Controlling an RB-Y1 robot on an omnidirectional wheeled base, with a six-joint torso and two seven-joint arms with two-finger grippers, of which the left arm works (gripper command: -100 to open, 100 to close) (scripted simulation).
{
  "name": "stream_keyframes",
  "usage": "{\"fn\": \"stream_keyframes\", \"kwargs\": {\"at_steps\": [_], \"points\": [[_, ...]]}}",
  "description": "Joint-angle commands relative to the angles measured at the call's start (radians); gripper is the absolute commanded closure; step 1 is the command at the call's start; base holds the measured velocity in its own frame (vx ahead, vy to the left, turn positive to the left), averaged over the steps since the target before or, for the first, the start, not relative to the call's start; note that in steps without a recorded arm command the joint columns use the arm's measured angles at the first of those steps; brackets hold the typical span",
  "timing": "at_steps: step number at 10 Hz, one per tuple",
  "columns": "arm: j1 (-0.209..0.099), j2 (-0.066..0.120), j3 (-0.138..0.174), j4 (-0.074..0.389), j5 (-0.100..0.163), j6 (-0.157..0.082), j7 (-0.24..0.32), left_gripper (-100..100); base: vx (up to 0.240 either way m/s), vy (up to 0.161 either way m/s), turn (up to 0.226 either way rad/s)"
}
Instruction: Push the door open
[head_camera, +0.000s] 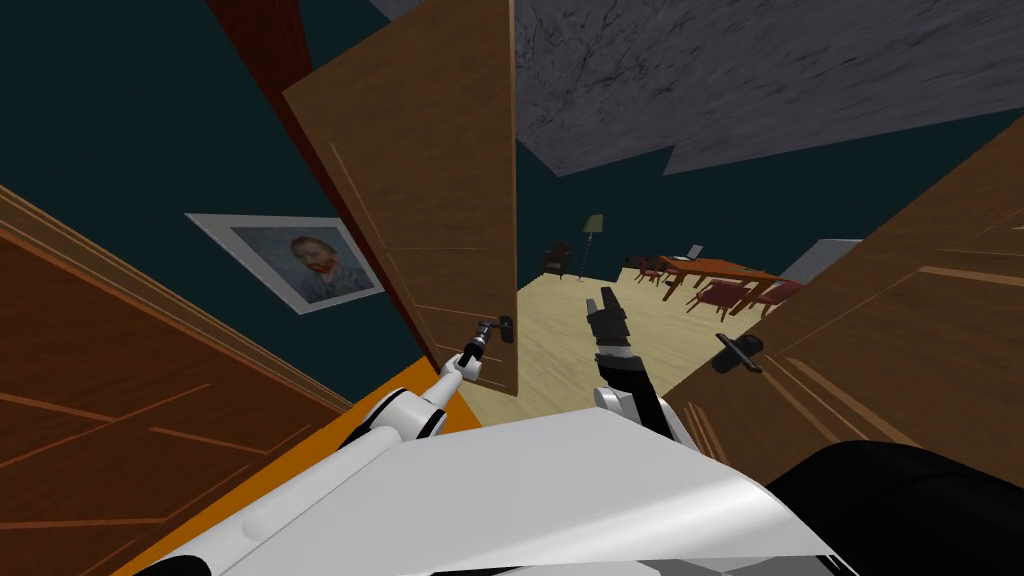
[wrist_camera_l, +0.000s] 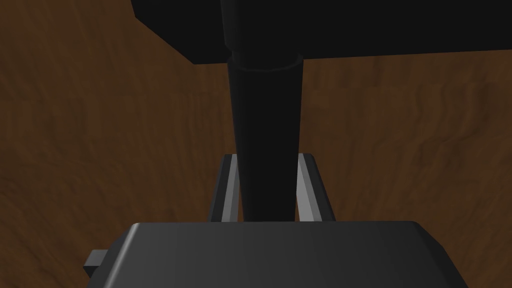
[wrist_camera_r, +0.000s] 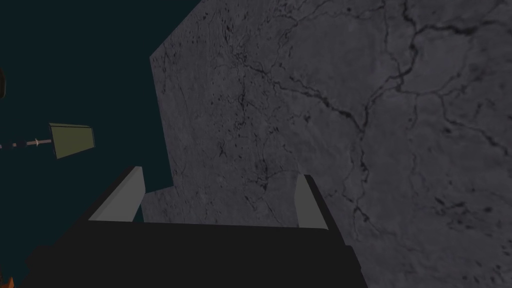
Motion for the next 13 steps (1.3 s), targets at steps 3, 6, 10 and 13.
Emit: {"fn": "stream_keyframes", "kwargs": {"at_steps": [3,6,10,13], "points": [[0.001,0.005,0.041,-0.01,0.013,0.008,-0.021,100,0.097,-0.148,0.054],[0.003,0.002,0.059,-0.01,0.018,0.01,-0.031,100,0.049,-0.097,0.033],[0.005,0.021,0.086,0.002,0.029,0.01,-0.04,100,0.067,-0.109,0.06],[0.005,0.023,0.089,0.002,0.03,0.01,-0.042,100,0.091,-0.059,0.024]]}}
